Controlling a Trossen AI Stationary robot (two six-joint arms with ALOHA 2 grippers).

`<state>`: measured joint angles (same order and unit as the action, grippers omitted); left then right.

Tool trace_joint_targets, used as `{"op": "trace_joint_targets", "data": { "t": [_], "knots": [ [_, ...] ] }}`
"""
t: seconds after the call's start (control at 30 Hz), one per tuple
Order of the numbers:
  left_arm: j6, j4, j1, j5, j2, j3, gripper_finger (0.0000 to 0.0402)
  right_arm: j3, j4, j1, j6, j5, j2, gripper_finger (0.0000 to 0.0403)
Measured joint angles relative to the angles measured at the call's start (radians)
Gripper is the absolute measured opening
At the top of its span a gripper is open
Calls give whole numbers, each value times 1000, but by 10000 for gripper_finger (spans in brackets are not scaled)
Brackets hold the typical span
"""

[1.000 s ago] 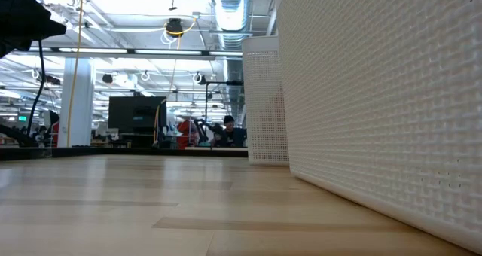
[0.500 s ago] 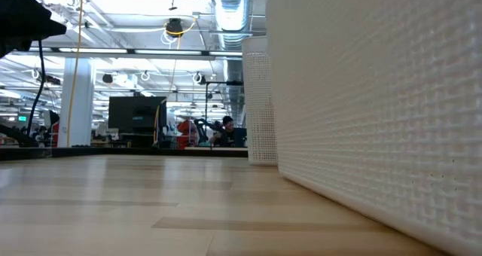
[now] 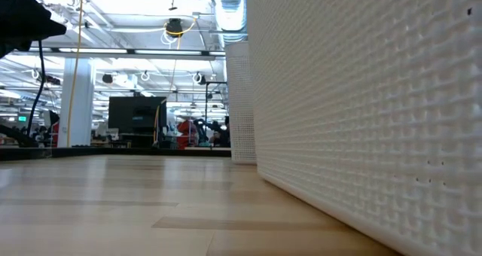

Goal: Sort clothes
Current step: Return to home position

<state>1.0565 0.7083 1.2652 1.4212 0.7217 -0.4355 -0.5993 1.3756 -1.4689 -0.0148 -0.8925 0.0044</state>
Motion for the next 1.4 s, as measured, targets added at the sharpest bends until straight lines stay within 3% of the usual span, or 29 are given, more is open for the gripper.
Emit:
{"op": "trace_joint_targets", "data": {
  "t": [0.33,0.6,0.97,1.23,1.4],
  "knots": [
    [-19,20,0,12,0,0,169,-1,-389,2,116,12,0,159],
    [-20,20,0,18,0,0,169,7,-626,6,168,190,0,159],
    [-26,19,0,6,0,0,169,211,-1143,14,325,249,0,159],
    [-19,18,0,-9,0,0,169,372,-1308,82,247,285,0,159],
    [-13,18,0,-11,0,0,169,475,-1381,132,250,436,0,159]
  ]
}}
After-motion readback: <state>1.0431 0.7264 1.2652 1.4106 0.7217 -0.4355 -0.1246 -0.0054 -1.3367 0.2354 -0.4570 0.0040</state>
